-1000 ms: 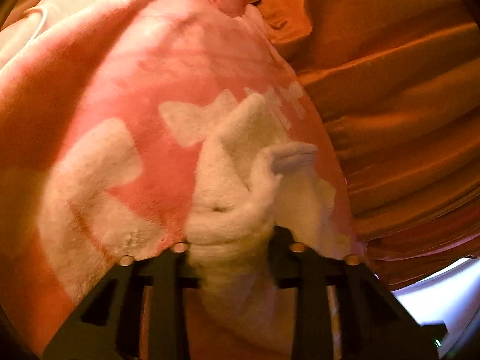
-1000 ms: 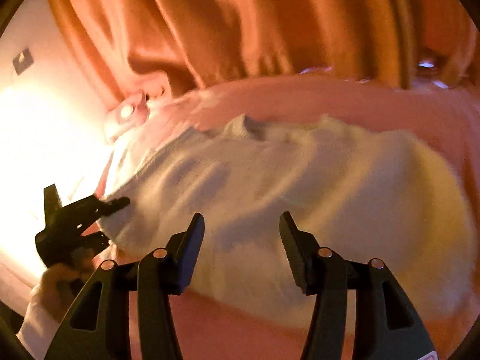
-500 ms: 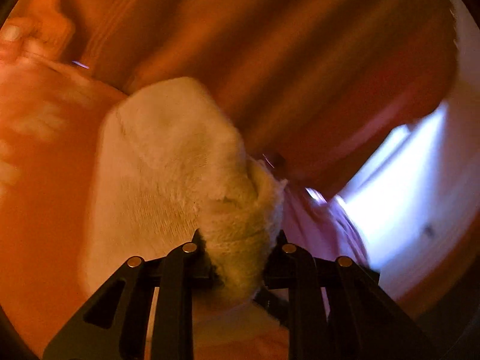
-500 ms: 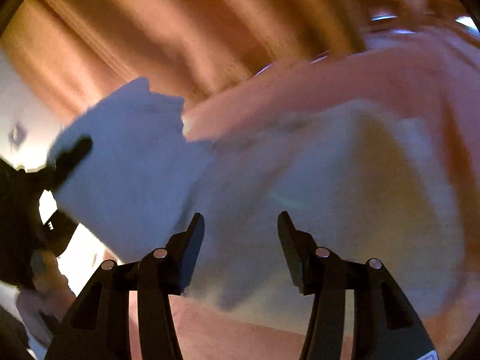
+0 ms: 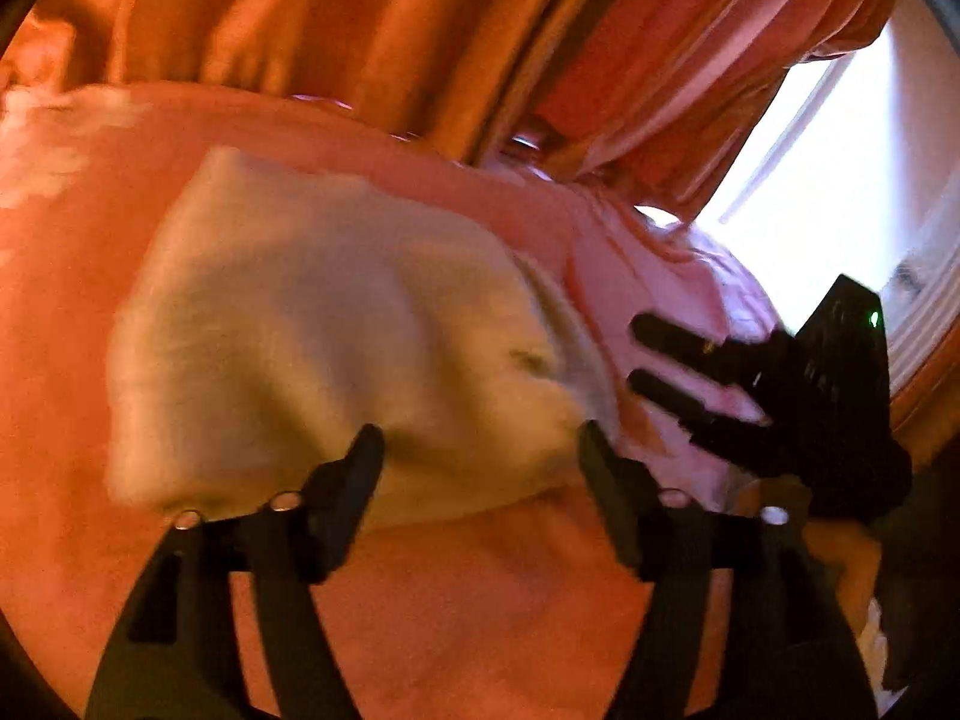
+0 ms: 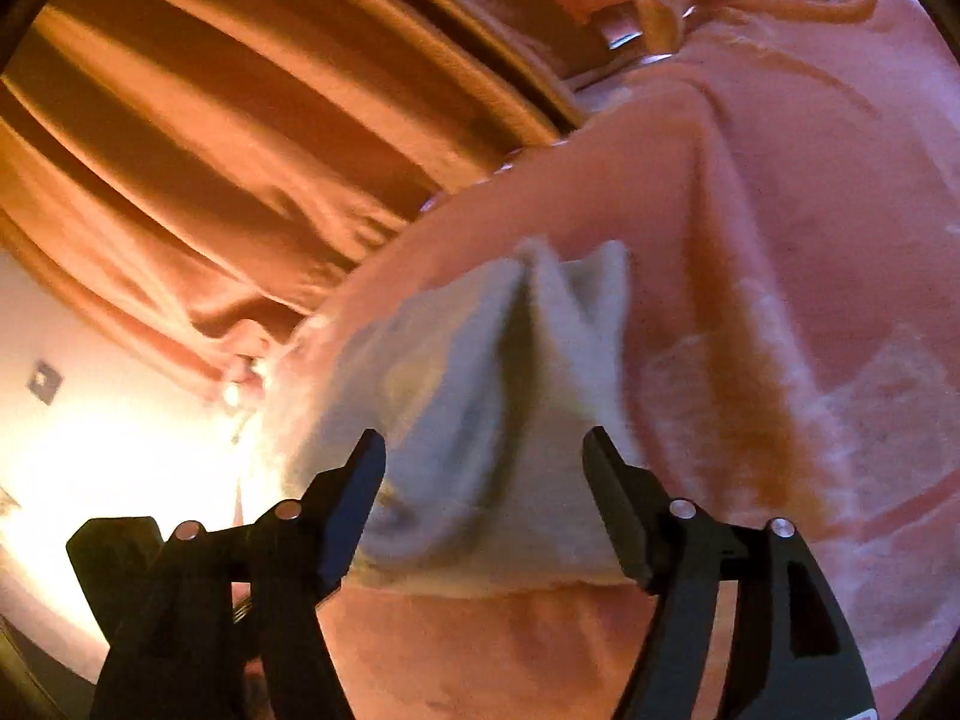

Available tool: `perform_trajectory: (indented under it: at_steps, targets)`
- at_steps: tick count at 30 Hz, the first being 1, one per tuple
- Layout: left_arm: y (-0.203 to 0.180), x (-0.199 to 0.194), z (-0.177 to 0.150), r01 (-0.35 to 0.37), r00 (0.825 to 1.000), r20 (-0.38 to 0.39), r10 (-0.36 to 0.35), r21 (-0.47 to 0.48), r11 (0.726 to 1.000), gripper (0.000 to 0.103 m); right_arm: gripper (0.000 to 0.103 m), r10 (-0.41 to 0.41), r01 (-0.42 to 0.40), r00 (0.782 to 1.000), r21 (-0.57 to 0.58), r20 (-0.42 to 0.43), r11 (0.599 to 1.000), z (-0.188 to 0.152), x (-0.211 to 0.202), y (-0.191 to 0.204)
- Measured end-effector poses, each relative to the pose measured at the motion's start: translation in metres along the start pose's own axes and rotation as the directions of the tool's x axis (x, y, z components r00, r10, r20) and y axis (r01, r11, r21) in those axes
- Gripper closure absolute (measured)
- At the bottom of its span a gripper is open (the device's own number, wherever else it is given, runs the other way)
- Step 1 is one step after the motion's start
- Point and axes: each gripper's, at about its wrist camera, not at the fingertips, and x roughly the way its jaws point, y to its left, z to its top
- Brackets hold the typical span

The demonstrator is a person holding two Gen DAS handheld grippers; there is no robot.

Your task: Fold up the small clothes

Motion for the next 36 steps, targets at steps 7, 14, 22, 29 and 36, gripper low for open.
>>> perform_trajectory:
  at_steps: [7,14,22,29,36]
  targets:
    - [0.046,-0.021,-0.007,-0.127,0.991,0.022,0.131,-0.123,0.984,0.03,0.026,0.015,-0.011,0.989,0.035,-0.145,0.999,-0.013,0.049,0.012]
    - [0.079,-0.016,-0.01,-0.223,0.975,-0.034,0.221,-0.214,0.951,0.03,0.08,0.057,-0.059,0.982,-0.005,-0.177,0.998,-0.012,0.077,0.037]
    - [0.074,-0.008,-0.011,-0.217,0.976,-0.048,0.212,-0.187,0.958,0.025,0.083,-0.024,0.025,1.0,-0.18,0.009,0.983,0.006,0.017,0.058]
    - [0.071,0.0,-0.016,-0.233,0.972,-0.087,0.22,-0.194,0.953,0.025,0.081,-0.165,0.154,0.985,-0.155,-0.057,0.976,0.0,0.04,0.034]
    - [0.069,-0.004,-0.016,-0.265,0.963,-0.101,0.251,-0.174,0.948,0.024,0.076,-0.296,0.273,0.94,-0.146,-0.167,0.951,-0.006,0.069,0.015]
